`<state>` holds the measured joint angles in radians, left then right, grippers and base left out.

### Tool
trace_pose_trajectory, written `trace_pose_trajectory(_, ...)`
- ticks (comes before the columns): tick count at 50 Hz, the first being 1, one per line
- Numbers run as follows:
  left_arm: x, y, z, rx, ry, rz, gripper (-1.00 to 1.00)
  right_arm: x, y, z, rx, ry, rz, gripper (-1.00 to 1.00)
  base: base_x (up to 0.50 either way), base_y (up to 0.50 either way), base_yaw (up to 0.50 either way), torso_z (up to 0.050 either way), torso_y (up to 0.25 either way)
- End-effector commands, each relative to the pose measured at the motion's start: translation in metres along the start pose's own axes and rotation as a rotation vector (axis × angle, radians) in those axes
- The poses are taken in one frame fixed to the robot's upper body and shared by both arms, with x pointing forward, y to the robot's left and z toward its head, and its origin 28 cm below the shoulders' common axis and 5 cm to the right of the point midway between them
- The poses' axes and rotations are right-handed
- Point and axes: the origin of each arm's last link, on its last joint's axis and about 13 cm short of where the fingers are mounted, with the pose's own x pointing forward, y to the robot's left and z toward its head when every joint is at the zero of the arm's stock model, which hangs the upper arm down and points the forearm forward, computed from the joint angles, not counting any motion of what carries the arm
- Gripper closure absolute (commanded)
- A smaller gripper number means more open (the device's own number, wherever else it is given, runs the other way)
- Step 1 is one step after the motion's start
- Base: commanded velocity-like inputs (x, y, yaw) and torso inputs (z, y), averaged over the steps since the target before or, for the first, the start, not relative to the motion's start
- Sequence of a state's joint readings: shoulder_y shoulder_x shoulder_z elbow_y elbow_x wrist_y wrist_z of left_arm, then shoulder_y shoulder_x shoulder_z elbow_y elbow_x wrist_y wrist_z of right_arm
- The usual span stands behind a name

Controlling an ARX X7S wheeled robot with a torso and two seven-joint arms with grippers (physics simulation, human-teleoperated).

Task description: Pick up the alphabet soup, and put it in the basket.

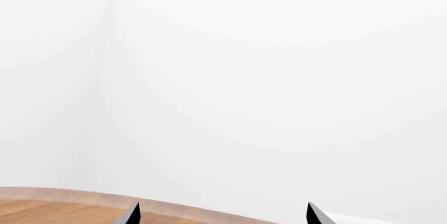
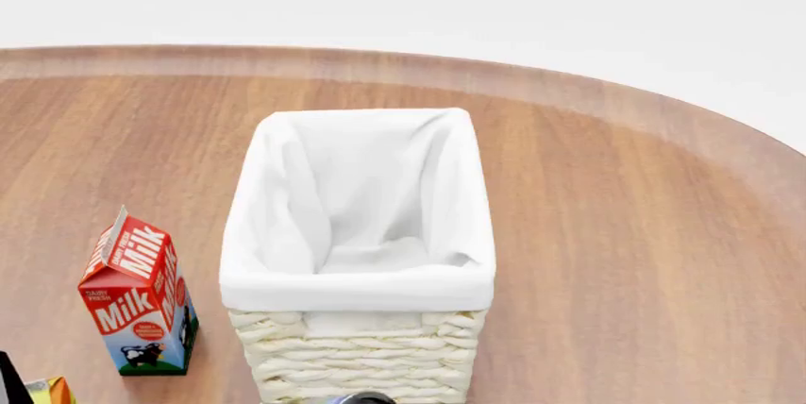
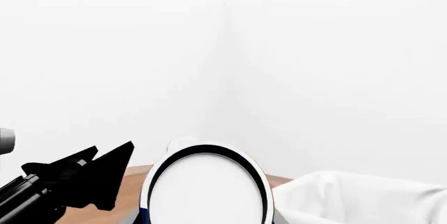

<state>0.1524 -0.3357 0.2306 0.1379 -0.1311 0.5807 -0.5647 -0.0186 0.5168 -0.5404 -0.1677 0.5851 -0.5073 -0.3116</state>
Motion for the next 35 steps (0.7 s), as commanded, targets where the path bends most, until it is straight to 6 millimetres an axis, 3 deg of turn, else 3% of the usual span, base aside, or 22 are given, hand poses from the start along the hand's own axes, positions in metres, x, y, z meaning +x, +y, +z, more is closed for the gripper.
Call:
trace_pose_trajectory(1,0.000,0.000,0.000,0.001,0.000,-0.001,-1.00,0.020,-0.008,0.014,-0.048,-0.003,-0.106,1.00,0.00,0.00,0.00,0.000,0.000)
trace_pose_trajectory(26,0.001,-0.001,-0.001,-0.001,0.006,-0.007,-1.00,0.085,-0.023,0.063,-0.171,0.110,-0.202,1.00,0.00,0.00,0.00,0.000,0.000)
trace_pose_trajectory(35,0.000,-0.002,0.001,-0.001,0.006,-0.007,-1.00,0.122,-0.033,0.086,-0.249,0.159,-0.240,1.00,0.00,0.00,0.00,0.000,0.001)
